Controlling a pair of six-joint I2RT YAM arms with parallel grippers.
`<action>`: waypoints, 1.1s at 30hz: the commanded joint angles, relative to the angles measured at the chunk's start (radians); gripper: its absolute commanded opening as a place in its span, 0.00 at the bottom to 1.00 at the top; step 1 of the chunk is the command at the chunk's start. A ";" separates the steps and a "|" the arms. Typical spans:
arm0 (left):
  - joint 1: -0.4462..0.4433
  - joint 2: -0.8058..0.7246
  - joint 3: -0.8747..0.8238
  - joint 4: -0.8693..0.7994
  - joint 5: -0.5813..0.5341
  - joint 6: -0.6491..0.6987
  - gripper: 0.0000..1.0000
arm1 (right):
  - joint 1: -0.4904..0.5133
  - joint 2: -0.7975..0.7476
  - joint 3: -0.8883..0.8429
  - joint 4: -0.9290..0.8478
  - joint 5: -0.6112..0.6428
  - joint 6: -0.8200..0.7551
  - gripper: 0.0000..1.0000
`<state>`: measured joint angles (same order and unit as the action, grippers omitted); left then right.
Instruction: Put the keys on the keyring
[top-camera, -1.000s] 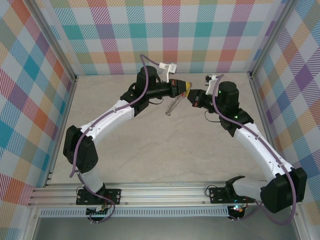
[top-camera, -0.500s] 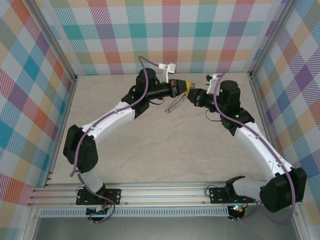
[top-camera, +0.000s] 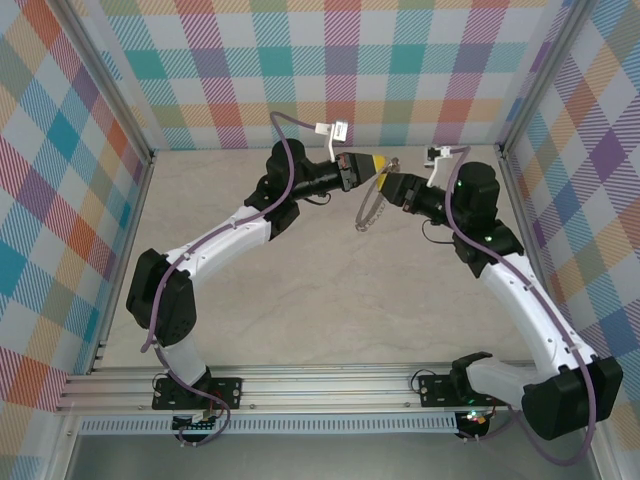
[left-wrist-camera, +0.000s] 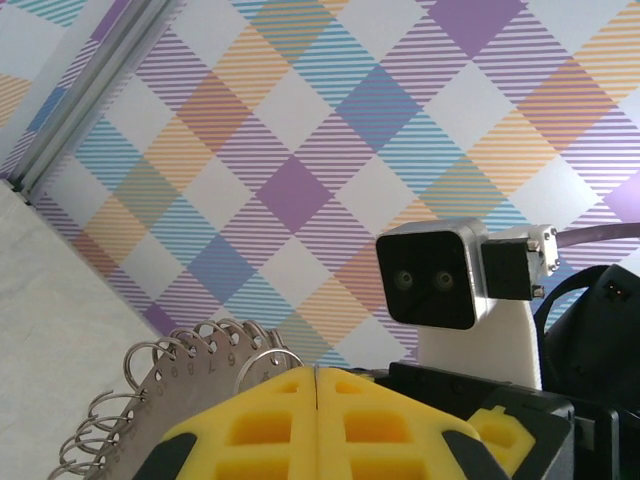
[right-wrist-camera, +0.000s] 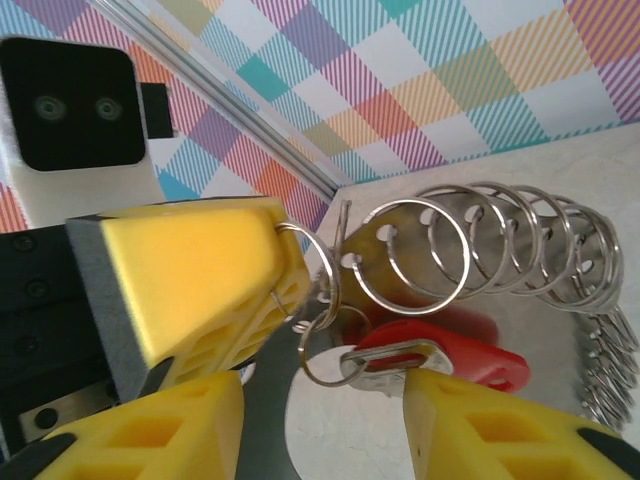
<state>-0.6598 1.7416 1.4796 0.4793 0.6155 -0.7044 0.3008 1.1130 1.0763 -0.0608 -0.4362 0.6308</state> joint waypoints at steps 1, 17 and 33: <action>-0.008 -0.006 0.007 0.101 0.030 -0.018 0.00 | -0.024 -0.047 0.026 -0.003 -0.025 0.006 0.49; -0.004 0.000 0.012 0.139 0.079 -0.029 0.00 | -0.151 -0.082 0.010 0.094 -0.075 0.054 0.46; -0.004 -0.012 0.009 0.143 0.098 -0.030 0.00 | -0.162 0.006 -0.096 0.476 -0.273 0.225 0.39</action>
<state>-0.6598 1.7435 1.4796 0.5453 0.6975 -0.7223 0.1432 1.1160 0.9909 0.3099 -0.6579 0.8192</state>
